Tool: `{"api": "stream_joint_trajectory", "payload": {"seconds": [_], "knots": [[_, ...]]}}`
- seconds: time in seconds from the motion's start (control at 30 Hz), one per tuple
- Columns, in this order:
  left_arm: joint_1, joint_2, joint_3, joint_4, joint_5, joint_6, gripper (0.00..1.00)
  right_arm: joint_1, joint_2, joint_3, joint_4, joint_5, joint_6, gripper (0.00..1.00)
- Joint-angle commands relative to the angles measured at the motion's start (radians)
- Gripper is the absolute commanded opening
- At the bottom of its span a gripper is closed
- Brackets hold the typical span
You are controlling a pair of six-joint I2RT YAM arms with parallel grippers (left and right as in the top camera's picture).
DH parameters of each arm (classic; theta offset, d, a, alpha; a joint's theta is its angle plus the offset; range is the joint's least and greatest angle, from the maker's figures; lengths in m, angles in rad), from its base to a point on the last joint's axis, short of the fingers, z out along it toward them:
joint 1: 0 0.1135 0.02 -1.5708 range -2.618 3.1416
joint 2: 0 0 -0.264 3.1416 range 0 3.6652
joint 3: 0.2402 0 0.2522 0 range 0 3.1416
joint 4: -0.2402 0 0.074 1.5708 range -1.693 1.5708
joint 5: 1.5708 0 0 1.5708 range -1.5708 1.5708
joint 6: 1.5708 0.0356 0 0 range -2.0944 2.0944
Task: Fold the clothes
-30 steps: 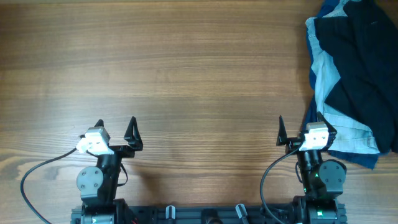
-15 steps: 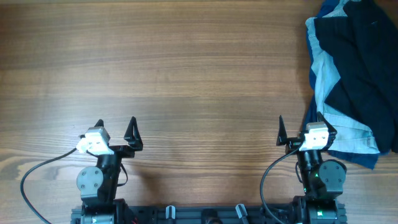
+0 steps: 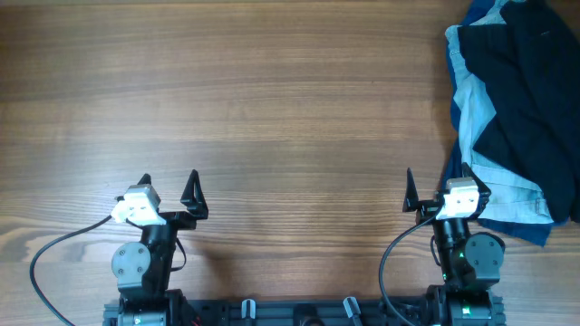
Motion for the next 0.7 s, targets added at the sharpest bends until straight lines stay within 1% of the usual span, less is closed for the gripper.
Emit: {"api": "stream_joint_trajectory", "payload": {"seconds": [0.0,0.2,0.23,0.27,0.33,0.43,0.47,0.53,0.6,0.67], "knots": [[0.000,0.002,-0.003,-0.007,-0.006,0.009,1.00,-0.004,0.003,-0.002,0.004,0.021,-0.011,1.00],[0.000,0.002,-0.003,-0.007,-0.006,0.009,1.00,-0.004,0.003,-0.002,0.004,0.021,-0.011,1.00],[0.000,0.002,-0.003,-0.007,-0.006,0.009,1.00,-0.004,0.003,-0.002,0.004,0.021,-0.018,1.00],[0.000,0.002,-0.003,-0.007,-0.006,0.009,1.00,-0.004,0.003,-0.002,0.004,0.021,-0.055,1.00],[0.000,0.002,-0.003,-0.007,-0.006,0.009,1.00,-0.004,0.003,-0.002,0.004,0.009,-0.057,1.00],[0.000,0.002,-0.003,-0.006,-0.005,0.009,1.00,-0.004,0.003,-0.002,0.004,0.005,-0.002,1.00],[0.000,0.002,-0.003,-0.006,-0.005,0.009,1.00,-0.004,0.003,-0.002,0.004,0.006,0.084,1.00],[0.000,0.002,-0.003,0.002,-0.006,0.009,1.00,-0.004,0.003,-0.002,0.004,0.006,0.185,1.00],[0.000,0.002,-0.003,0.002,-0.009,0.009,1.00,-0.004,0.003,-0.002,0.004,0.006,0.243,1.00],[0.000,0.002,-0.003,0.000,-0.009,0.009,1.00,-0.004,0.003,-0.002,0.009,0.006,0.267,1.00]]}}
